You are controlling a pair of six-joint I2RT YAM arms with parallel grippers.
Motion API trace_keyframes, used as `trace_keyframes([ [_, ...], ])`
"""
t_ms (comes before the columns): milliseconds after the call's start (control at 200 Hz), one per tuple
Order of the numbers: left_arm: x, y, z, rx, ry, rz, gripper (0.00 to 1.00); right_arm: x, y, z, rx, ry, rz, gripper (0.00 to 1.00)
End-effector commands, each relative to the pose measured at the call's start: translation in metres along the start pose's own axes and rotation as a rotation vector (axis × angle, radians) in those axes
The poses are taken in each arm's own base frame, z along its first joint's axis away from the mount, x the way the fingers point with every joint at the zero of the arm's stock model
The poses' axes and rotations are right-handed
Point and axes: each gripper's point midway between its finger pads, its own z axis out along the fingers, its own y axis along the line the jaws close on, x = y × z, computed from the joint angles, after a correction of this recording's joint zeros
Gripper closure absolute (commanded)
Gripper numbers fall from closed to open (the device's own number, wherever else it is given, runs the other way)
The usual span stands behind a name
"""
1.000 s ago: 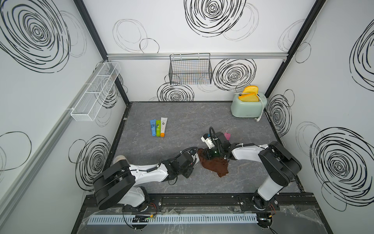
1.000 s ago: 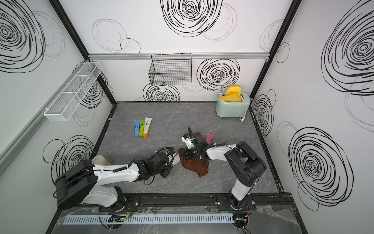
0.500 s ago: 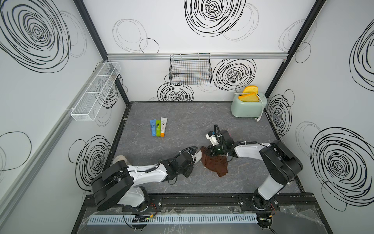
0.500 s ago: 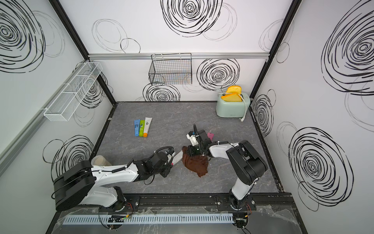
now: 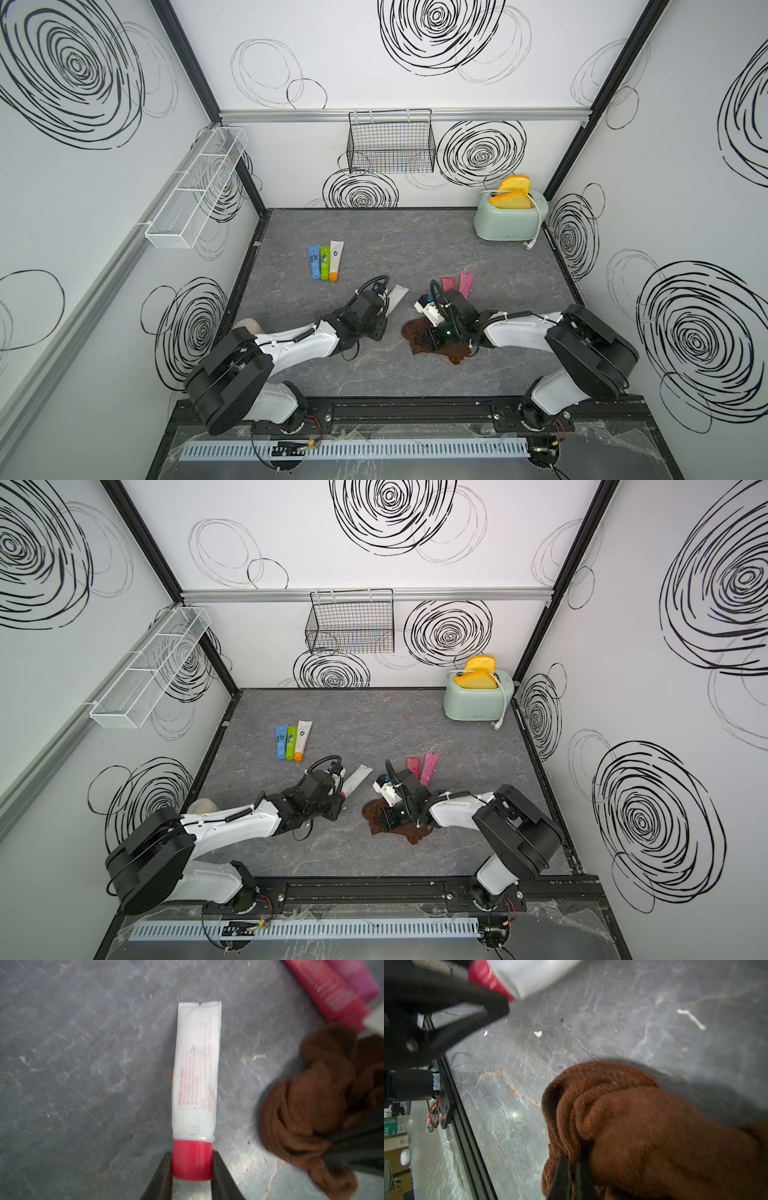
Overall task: Wipe the surface of the toothpaste tube
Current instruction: Place the toothpaste at the center of the board.
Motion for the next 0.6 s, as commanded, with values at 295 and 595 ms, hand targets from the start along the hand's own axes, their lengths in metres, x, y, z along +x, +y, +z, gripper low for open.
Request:
trace_keyframes([
  [295,-0.05,-0.07,0.035,0.133,-0.047,-0.047,0.91,0.017,-0.002,-0.045,-0.063,-0.085,0.056,1.0],
  [595,-0.051,-0.108,0.072,0.143,-0.04,-0.053,0.78,0.024,0.004,-0.059,-0.084,-0.091,0.075,1.0],
])
